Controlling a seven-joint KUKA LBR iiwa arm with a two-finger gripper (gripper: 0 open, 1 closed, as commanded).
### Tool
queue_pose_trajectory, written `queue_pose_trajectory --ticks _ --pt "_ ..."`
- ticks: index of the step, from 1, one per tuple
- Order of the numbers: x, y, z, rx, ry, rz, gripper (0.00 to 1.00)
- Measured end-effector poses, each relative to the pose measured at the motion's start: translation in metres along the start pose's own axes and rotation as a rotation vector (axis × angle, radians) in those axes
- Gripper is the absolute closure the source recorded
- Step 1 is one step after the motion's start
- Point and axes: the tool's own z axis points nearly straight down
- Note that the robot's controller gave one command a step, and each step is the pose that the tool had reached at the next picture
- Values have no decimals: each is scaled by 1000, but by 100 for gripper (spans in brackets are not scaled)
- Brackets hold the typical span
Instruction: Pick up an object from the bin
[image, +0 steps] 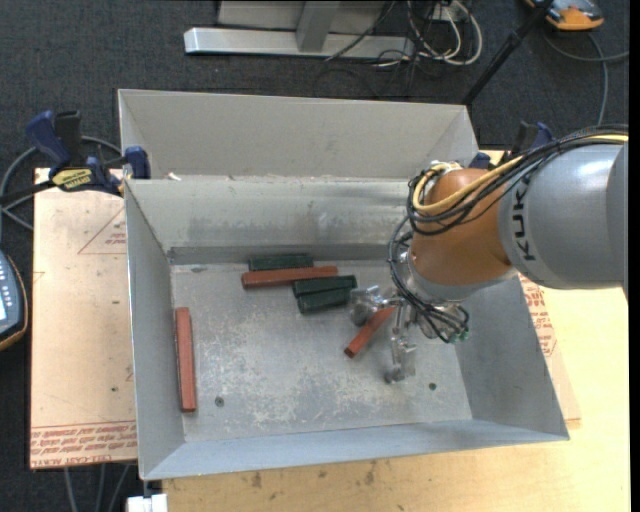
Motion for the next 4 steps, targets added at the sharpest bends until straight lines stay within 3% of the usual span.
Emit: queue_pose_trajectory --ticks 1,2,3,4 --pt "-6 -13 -35 3 -11 15 0" --pt "-17 -13 -40 3 -9 -154 0" --pt "-10 -20 -1 0 -2 -190 0" --pt "-11 -19 -1 1 -5 -188 0"
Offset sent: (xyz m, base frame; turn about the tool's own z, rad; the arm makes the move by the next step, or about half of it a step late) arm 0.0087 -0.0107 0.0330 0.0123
